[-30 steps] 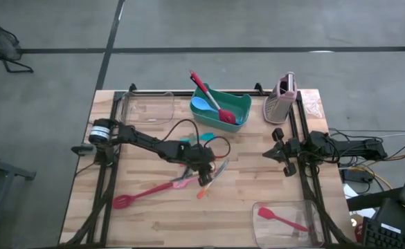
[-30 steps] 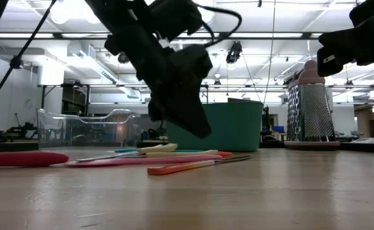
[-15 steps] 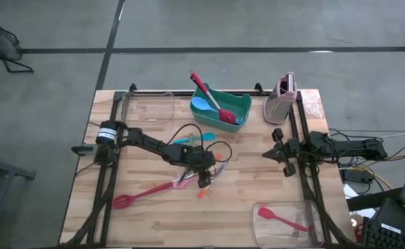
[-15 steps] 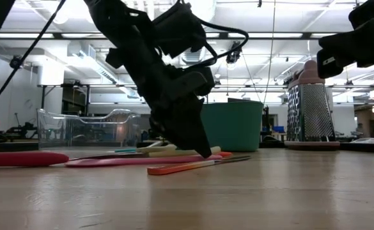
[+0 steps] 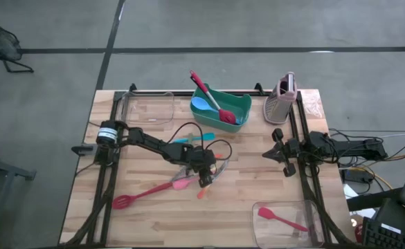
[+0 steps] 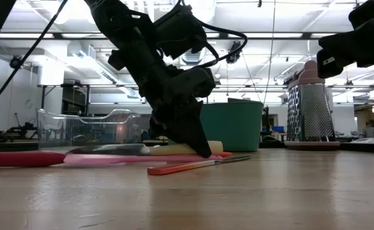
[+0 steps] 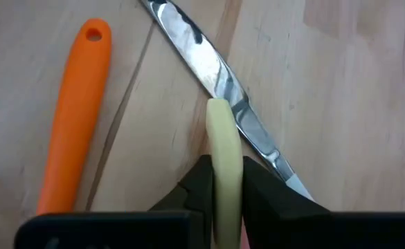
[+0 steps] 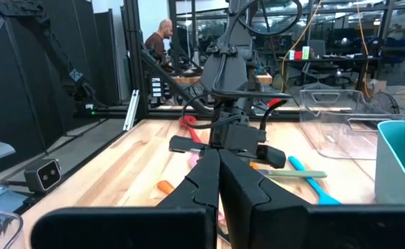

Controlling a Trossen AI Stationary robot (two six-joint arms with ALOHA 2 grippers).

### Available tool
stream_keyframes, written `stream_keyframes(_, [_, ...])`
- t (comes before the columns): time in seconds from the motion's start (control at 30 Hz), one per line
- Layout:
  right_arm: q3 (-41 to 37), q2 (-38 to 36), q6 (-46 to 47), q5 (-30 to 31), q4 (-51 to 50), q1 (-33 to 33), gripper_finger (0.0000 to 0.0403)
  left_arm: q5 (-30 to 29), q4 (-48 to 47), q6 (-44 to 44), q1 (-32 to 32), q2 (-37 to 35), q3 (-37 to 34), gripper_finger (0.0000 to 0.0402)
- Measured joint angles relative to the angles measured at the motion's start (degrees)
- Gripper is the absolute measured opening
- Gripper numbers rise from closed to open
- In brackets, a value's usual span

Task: Pick & Place Kitchen Items
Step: Put the right yellow table knife into the top transparent bin

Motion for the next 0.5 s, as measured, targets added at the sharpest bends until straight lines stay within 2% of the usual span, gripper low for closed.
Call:
stream_keyframes(0.3, [0.0, -0.02, 0.0, 0.0, 0.02, 0.01, 0.0008, 0.33, -1.52, -0.49, -0.05, -1.44, 1.21, 0.0048])
stream_keyframes(0.5, [0.0, 0.07, 0.0, 0.0, 0.06, 0.0, 0.0008, -0.29, -6.15, 3.18, 0.02, -7.92, 3.14, 0.0048])
